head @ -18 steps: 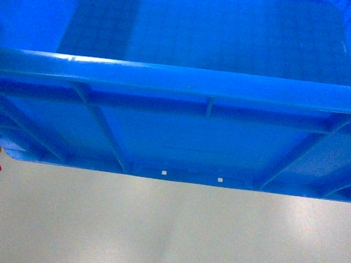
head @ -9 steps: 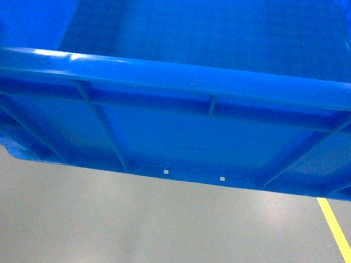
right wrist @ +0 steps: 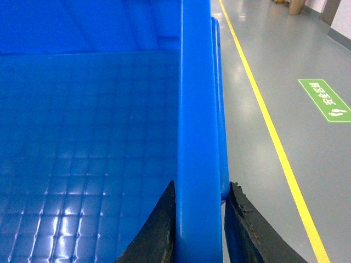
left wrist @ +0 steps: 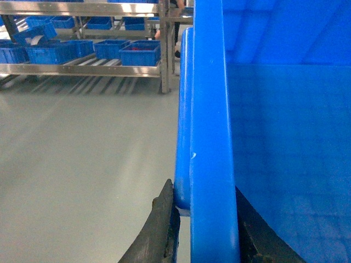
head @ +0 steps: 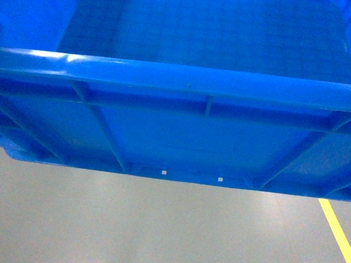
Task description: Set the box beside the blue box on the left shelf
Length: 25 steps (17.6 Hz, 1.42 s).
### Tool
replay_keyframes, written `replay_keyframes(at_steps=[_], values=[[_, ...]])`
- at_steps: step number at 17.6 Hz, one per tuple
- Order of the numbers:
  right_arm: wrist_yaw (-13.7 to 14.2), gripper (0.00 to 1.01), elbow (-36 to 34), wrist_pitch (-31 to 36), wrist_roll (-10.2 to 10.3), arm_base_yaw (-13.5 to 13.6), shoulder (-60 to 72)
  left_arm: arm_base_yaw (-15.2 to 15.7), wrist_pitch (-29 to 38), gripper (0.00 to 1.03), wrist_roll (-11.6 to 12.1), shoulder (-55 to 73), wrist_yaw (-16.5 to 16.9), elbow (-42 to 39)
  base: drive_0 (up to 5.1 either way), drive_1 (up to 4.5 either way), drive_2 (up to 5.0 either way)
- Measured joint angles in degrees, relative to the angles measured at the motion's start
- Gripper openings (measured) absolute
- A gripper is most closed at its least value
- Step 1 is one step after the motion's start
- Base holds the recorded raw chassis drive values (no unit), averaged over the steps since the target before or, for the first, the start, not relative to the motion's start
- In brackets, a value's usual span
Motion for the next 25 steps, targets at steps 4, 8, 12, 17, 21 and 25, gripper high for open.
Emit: replay_keyframes(at_steps=[4, 8, 12, 17, 21, 25], values=[[0.0, 0.18, 0.0, 0.0, 0.0, 0.0, 0.0, 0.0, 0.2, 0.16, 0.0, 0.0, 0.0, 0.0, 0.0, 3.98, -4.1], [0.0, 0.18, 0.0, 0.0, 0.0, 0.0, 0.0, 0.0, 0.0, 0.16, 0.0, 0.0, 0.0, 0.0, 0.0, 4.01, -4.0], [0.0, 0.18, 0.0, 0.0, -0.1, 0.0, 0.0, 0.0, 0.1, 0.16, 0.0, 0.0, 0.0, 0.0, 0.0, 3.99, -4.0], [0.0, 0.18, -0.1, -0.1, -0.1, 0.0, 0.0, 0.1, -0.1, 0.16, 0.0, 0.1, 0.0, 0.0, 0.0, 4.00, -4.0], [0.0, 0.18, -0.1, -0.1, -0.1, 0.0, 0.0, 0.0, -0.1, 0.16, 0.0, 0.1, 0.0, 0.0, 0.0, 4.03, -4.0], [0.0, 0.18, -0.1, -0.2, -0.1, 0.0, 0.0, 0.0, 0.0, 0.16, 0.0, 0.1, 0.0, 0.0, 0.1, 4.09, -3.9]])
